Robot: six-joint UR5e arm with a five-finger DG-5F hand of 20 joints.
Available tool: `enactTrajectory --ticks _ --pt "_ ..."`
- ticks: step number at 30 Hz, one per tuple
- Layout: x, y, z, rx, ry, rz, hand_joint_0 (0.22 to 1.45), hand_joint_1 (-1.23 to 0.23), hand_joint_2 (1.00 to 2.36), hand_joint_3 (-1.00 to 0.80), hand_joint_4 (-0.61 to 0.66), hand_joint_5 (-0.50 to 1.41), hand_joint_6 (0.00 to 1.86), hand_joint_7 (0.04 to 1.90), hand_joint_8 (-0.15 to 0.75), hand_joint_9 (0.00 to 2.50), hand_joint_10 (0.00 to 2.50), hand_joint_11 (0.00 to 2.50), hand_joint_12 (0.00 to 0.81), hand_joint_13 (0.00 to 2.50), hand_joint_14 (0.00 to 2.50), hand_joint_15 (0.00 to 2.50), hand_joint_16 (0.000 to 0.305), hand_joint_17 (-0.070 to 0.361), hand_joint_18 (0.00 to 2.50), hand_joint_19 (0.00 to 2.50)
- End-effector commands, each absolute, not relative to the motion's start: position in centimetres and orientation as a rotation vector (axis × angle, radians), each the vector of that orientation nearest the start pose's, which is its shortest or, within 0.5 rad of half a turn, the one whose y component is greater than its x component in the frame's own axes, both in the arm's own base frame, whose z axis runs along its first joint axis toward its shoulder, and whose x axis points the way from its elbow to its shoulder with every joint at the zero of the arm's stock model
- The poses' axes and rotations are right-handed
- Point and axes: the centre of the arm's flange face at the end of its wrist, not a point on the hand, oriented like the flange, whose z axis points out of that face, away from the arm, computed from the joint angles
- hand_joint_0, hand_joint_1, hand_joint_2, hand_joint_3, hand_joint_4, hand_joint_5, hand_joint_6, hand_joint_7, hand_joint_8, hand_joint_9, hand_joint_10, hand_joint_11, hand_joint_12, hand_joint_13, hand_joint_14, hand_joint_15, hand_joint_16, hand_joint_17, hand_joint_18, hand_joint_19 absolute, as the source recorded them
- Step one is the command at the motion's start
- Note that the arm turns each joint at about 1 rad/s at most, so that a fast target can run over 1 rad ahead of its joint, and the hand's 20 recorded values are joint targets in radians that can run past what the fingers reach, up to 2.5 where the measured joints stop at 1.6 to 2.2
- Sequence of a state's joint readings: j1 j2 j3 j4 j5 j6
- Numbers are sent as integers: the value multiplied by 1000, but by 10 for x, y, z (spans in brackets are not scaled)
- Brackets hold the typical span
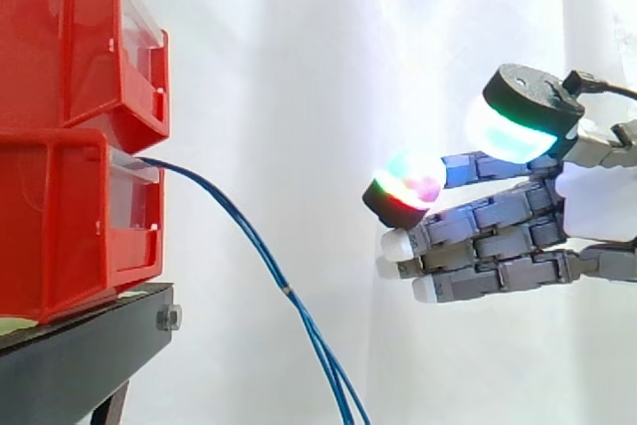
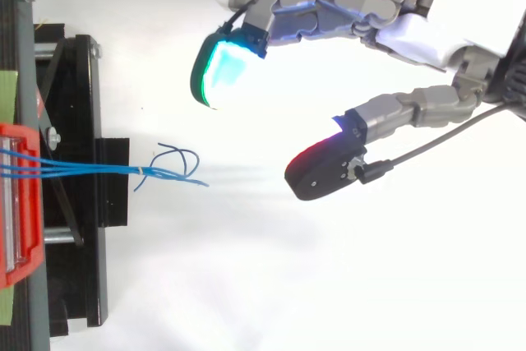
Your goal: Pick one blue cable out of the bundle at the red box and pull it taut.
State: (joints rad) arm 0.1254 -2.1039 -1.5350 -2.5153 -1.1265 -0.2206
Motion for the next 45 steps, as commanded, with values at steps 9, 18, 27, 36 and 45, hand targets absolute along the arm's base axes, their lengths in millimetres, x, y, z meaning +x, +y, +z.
enactTrajectory --ticks 9,18,27,36,45 --pt "682 -80 256 1139 961 841 524 -819 1000 -500 369 -149 502 915 359 749 9 525 368 276 3 82 60 134 196 85" --pt "683 -71 257 1137 959 844 525 -800 1000 -500 367 -155 503 875 364 786 10 526 362 341 4 106 60 134 251 106" --pt "684 -67 257 1118 968 826 525 -788 1000 -500 369 -156 502 867 366 785 10 491 362 362 4 115 59 133 270 125" --pt "731 -74 204 1211 1014 872 525 -783 1000 -500 377 -154 502 865 366 770 8 479 361 363 4 115 59 133 278 126" --pt "735 -73 201 1191 1028 859 555 -800 1000 -500 372 -136 503 966 353 685 8 438 355 348 4 116 58 130 277 124"
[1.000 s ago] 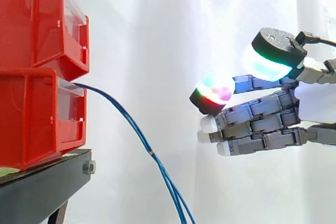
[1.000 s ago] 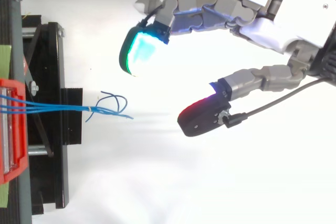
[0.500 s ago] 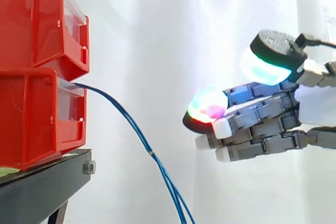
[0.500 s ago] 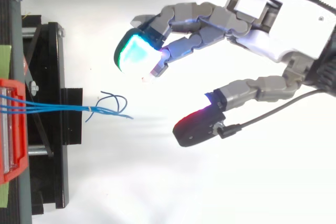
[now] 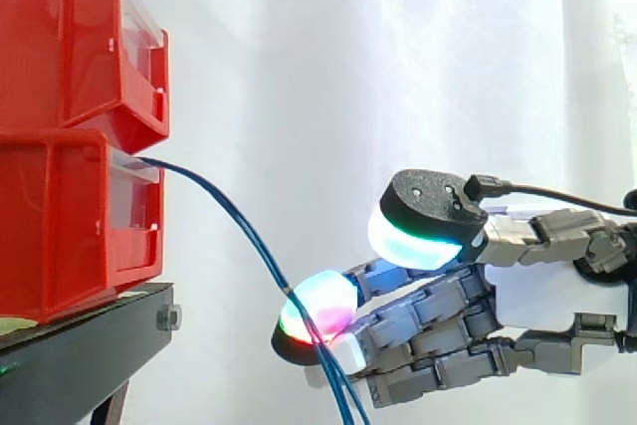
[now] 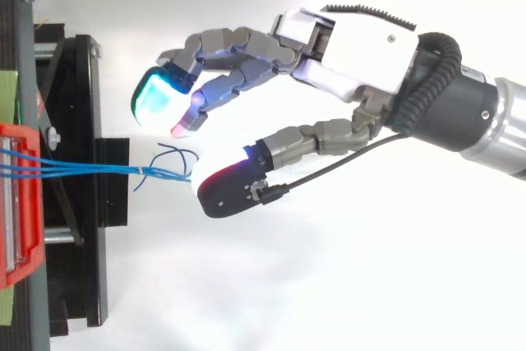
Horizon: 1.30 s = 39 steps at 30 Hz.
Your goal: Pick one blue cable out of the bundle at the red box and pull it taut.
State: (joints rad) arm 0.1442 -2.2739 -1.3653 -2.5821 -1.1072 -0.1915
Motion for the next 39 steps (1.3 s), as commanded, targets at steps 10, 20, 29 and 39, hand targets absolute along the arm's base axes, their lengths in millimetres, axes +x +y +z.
enactTrajectory --ticks 10,20,29,39 --pt "757 -67 184 1147 989 909 576 -796 1000 -500 363 -130 503 1004 342 629 7 395 352 319 4 103 57 127 273 118" --pt "770 -60 162 1142 1016 919 588 -797 1001 -492 357 -122 502 1030 333 571 7 343 352 285 3 95 56 125 258 111" --pt "775 -49 157 1143 1017 958 598 -758 1005 -435 313 -111 502 1129 333 569 9 335 351 284 3 93 55 124 254 125" --pt "775 -50 158 1144 1012 964 551 -674 1000 -500 339 -111 502 1109 344 578 6 334 355 281 3 94 56 126 253 130"
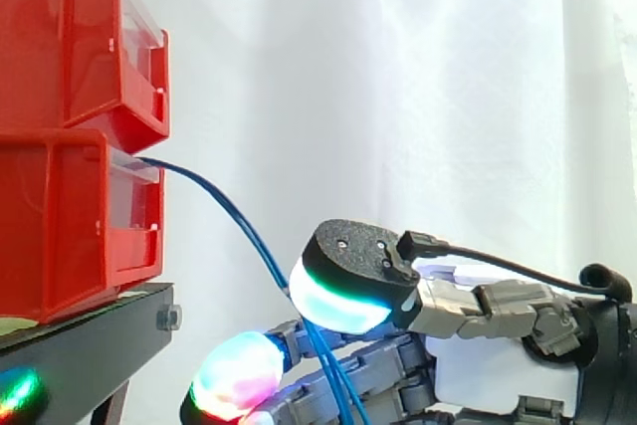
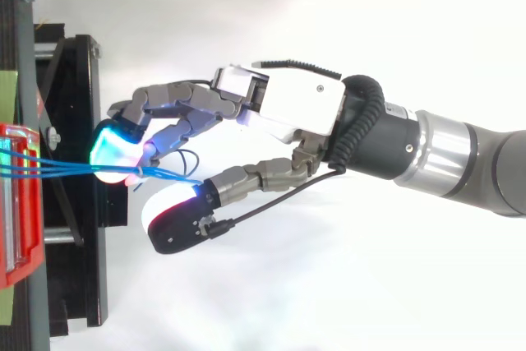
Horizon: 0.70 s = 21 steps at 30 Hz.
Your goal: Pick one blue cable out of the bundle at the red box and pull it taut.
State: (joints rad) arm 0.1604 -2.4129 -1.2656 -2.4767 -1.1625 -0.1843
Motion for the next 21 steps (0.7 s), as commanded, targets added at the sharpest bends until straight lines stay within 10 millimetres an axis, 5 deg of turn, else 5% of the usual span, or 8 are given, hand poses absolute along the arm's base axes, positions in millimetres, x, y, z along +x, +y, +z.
enactTrajectory --ticks 1,9,21 --pt "775 -53 158 1150 1007 967 550 -672 1000 -500 343 -110 502 1116 345 578 8 336 356 284 3 98 56 126 253 130" --pt "778 -55 167 1153 1001 1026 610 -711 1008 -389 238 -98 527 1227 343 599 8 341 348 297 3 96 54 122 261 117" --pt "778 -55 168 1144 1015 1040 610 -757 1016 -231 199 -165 789 879 337 574 6 354 350 282 4 95 54 122 262 111"
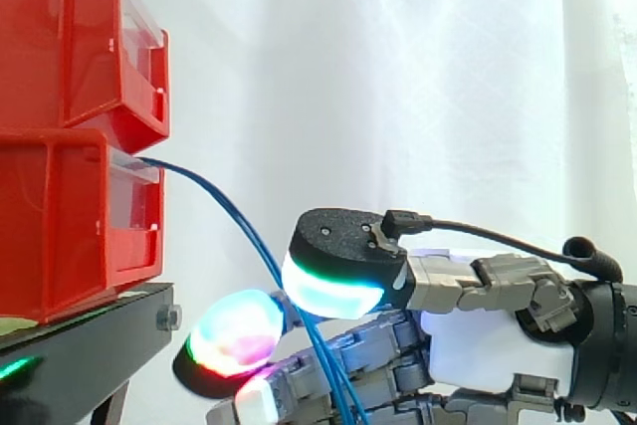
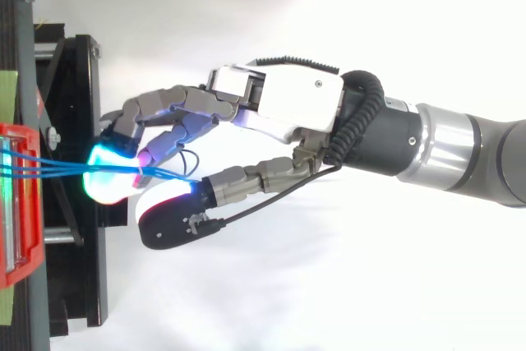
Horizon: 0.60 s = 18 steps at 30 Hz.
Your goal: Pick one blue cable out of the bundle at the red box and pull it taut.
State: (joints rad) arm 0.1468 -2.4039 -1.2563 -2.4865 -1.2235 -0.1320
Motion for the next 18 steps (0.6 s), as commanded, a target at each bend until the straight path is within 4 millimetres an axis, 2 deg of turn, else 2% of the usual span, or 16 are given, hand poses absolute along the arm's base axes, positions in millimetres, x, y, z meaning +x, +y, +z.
enactTrajectory --ticks 1,7,12,16,18 --pt "778 -55 168 1144 1015 1040 608 -757 1016 -221 191 -168 801 875 337 572 6 353 351 282 4 91 54 122 262 120" --pt "780 -55 172 1140 1013 1043 601 -743 1016 -200 194 -176 842 859 336 566 6 365 351 278 4 98 55 123 258 117" --pt "782 -57 176 1138 1011 1046 584 -718 1012 -313 216 -167 808 837 336 559 6 362 352 267 3 99 55 124 244 128" --pt "782 -59 176 1139 1014 1044 538 -688 1005 -437 245 -130 664 977 341 552 6 352 359 260 4 106 57 129 232 145" --pt "782 -60 176 1140 1013 1043 536 -682 1004 -444 245 -123 633 1026 343 553 6 340 359 258 4 105 57 129 230 144"
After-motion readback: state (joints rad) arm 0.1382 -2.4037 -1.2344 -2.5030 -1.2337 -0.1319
